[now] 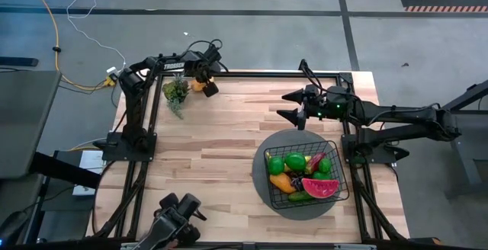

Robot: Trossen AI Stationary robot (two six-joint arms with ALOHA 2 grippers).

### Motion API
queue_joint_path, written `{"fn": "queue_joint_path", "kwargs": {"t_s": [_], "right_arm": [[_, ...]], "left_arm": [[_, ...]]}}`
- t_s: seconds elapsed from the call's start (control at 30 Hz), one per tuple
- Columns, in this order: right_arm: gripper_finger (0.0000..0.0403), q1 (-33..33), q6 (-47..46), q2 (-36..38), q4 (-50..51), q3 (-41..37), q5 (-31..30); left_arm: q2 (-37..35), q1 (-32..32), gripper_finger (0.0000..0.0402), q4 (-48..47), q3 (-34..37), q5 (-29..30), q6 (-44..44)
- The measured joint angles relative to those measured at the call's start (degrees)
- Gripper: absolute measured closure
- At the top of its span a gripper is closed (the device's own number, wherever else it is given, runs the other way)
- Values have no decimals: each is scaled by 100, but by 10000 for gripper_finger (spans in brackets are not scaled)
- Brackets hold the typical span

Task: Build produce basket
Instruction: Put the yellow mango into the black basket

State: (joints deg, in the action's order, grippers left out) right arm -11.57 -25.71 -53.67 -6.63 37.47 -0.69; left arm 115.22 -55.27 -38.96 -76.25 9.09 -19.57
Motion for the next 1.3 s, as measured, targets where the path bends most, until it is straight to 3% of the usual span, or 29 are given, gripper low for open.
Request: {"fn": "queue_joint_path", "kwargs": {"t_s": [0.37,0.67,0.8,0.93,1.07,1.17,1.3], "right_arm": [[9,0,0,0,0,0,-4],[9,0,0,0,29,0,-4],[9,0,-1,0,48,0,-4],[9,0,0,0,44,0,-4],[9,-1,5,2,43,0,-4],[9,0,9,2,44,0,-4],[9,-1,26,2,44,0,-4]], "left_arm": [[19,15,113,-98,0,-39,293],[-65,31,178,-291,-32,-7,590],[-236,68,184,-495,-352,-128,720],[-523,148,174,-699,-722,-857,924],[-1165,239,172,-294,-797,-2095,1601],[-1788,389,171,400,-528,-2726,2180],[-2759,758,171,1682,224,-3014,2918]]}}
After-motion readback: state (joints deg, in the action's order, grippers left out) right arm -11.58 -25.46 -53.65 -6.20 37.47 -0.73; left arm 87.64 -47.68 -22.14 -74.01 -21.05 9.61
